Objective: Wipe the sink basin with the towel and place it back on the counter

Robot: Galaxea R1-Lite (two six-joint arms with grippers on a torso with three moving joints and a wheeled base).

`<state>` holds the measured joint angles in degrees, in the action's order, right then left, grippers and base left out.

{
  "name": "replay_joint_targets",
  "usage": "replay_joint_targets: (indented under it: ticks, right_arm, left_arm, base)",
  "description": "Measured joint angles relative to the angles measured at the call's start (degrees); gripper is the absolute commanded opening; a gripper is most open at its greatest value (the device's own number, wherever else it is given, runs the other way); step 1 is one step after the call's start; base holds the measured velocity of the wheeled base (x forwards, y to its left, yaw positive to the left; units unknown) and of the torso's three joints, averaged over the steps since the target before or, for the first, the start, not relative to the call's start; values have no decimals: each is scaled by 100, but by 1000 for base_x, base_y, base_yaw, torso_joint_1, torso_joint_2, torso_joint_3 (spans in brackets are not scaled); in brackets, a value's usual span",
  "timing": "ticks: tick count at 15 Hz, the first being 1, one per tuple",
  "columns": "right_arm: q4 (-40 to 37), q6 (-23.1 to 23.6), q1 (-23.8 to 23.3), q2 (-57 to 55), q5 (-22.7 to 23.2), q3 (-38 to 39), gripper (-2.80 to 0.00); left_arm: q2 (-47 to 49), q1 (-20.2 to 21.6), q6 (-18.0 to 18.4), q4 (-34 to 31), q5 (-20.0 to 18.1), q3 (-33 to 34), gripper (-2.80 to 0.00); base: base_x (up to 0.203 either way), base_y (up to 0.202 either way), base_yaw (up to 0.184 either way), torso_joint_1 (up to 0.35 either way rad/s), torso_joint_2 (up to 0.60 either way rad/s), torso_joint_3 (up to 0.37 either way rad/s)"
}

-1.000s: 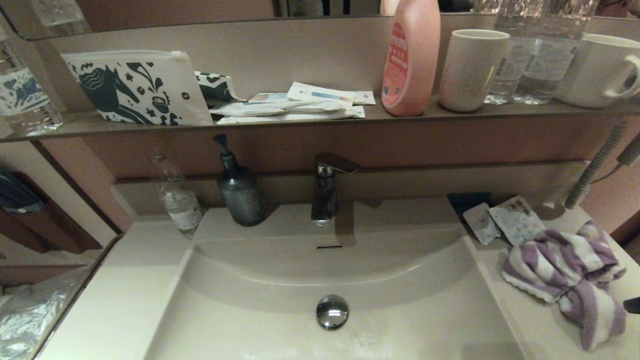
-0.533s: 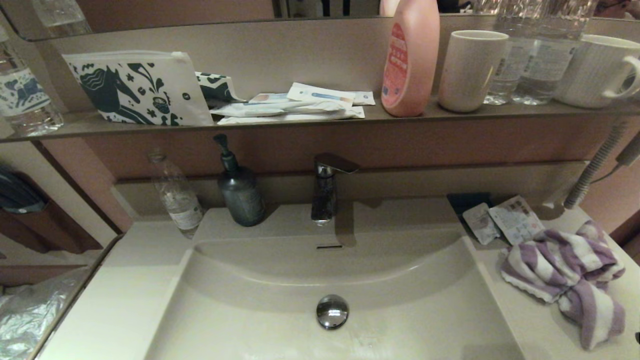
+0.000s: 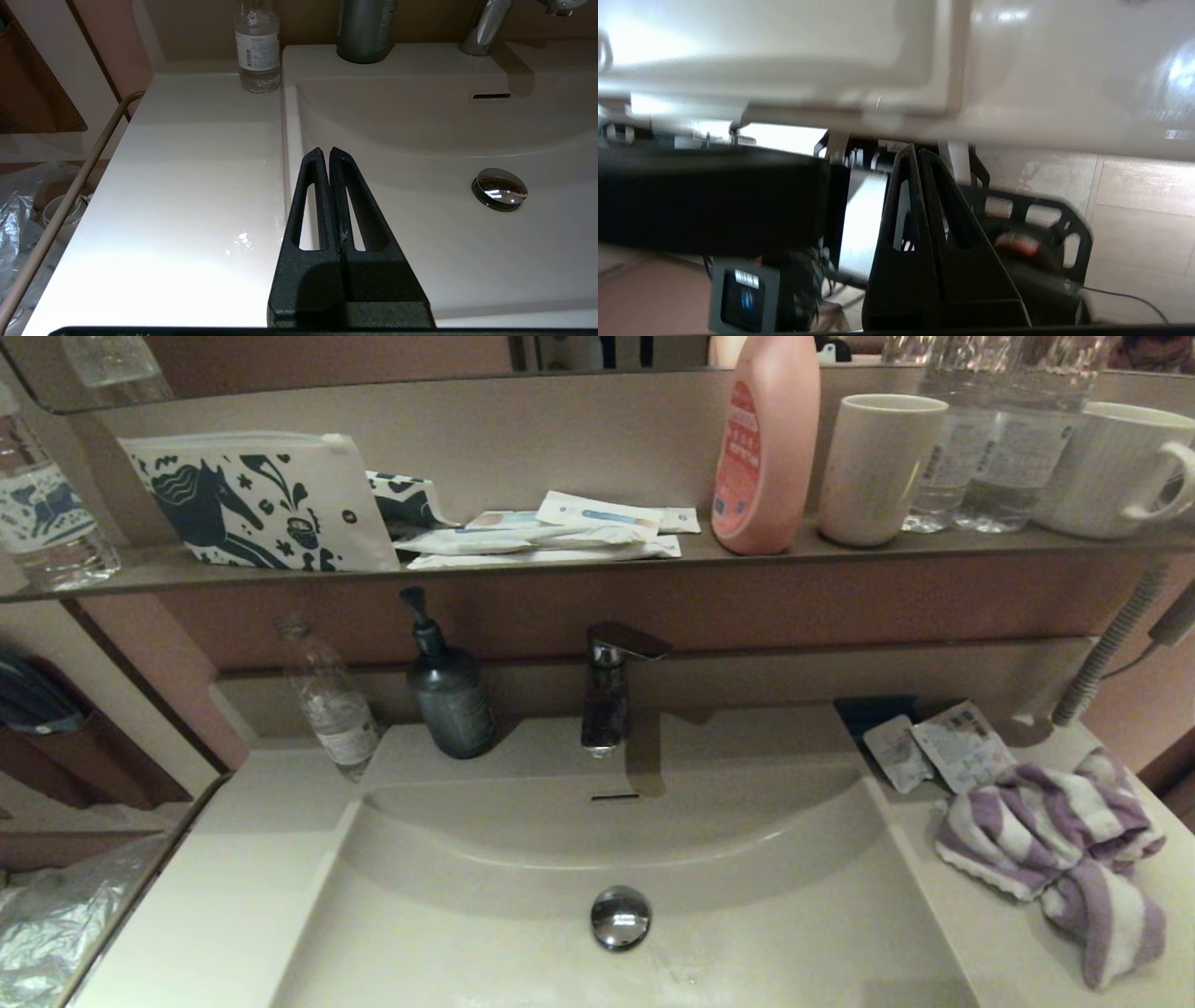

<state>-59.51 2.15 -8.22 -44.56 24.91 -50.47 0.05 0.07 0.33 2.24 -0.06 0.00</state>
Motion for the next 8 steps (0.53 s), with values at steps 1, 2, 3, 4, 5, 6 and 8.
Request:
replay_joint_targets:
  ticks: [1, 2, 3, 4, 5, 6, 8]
  right_arm:
    - [-188, 1, 78, 261, -10, 0, -280]
    - [-374, 0, 166, 543, -21, 2, -280]
    - [-542, -4, 241, 816, -32, 4, -280]
    - [-700, -13, 295, 1079, -38, 19, -280]
    - [-811, -15, 343, 1354, -57, 48, -280]
    - [-875, -20, 405, 1634, -113, 97, -280]
    - [-943, -44, 705, 2184, -320, 208, -280]
  left_arm:
    - [0, 0, 1, 2, -2, 0, -280]
    - [0, 0, 2, 2, -2, 0, -280]
    - [0, 0, 0, 2, 1, 0, -280]
    - [0, 0, 0, 2, 1, 0, -280]
    - [0, 0, 0, 2, -2, 0, -280]
    - [0, 0, 2, 2, -2, 0, -280]
    - [0, 0, 0, 2, 1, 0, -280]
  base:
    - [0, 0, 0, 0, 0, 0]
    - [0, 0, 0, 0, 0, 0]
    - [0, 0, 0, 0, 0, 0]
    - [0, 0, 0, 0, 0, 0]
    - [0, 0, 0, 0, 0, 0]
    - [0, 0, 0, 0, 0, 0]
    - [0, 0, 0, 0, 0, 0]
